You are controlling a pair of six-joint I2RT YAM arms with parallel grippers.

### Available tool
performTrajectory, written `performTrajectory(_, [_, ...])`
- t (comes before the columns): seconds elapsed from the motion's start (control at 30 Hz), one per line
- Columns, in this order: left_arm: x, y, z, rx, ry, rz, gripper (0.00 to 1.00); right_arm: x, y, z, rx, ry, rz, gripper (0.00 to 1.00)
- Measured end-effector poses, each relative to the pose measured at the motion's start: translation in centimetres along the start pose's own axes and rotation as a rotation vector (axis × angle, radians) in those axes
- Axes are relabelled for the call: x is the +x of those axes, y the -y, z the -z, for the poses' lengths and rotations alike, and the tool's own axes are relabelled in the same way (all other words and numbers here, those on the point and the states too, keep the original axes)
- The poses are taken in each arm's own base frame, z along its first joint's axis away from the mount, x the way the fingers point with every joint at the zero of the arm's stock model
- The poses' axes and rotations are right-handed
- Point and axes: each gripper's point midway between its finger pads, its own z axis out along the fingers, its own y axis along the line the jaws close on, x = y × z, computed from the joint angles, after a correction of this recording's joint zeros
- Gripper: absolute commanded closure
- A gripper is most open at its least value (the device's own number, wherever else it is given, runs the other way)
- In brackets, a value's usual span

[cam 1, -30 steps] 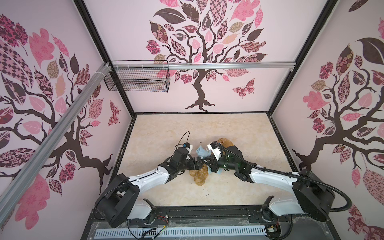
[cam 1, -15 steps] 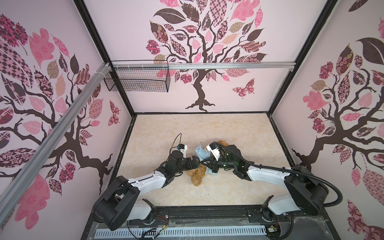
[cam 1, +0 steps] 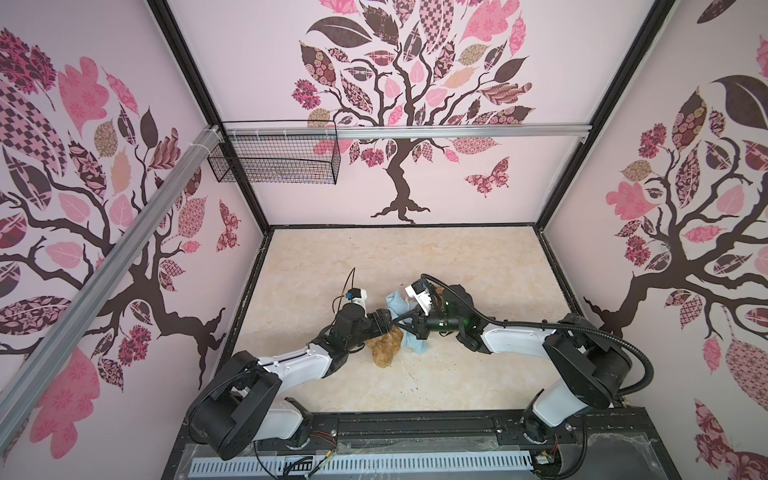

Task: Dress the teddy bear

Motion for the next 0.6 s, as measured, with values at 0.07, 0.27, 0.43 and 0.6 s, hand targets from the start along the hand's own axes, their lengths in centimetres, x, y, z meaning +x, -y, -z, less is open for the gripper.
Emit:
performTrajectory(0.07, [-0.4, -0.3, 0.0, -0.019, 0.023, 0.025, 0.32, 0.4, 0.5, 0.2, 0.022, -0.004, 0.017, 1.0])
performTrajectory(0.27, [1.0, -1.0, 0.4, -0.053, -0.039, 0.031, 0.24, 2.5, 4.0, 1.6, 0.169, -0.042, 0.015, 0.97])
performTrajectory(0.43, [3.0, 1.1, 2.1, 0.013, -0.126, 0.013, 0.15, 2.2, 7.2, 2.2, 0.302, -0.074, -0.013, 0.85])
performTrajectory(0.6, [6.6, 4.8, 3.7, 0.154, -0.268, -0.037, 0.15, 0.9, 9.6, 3.0, 0.458, -0.089, 0.02, 0.68])
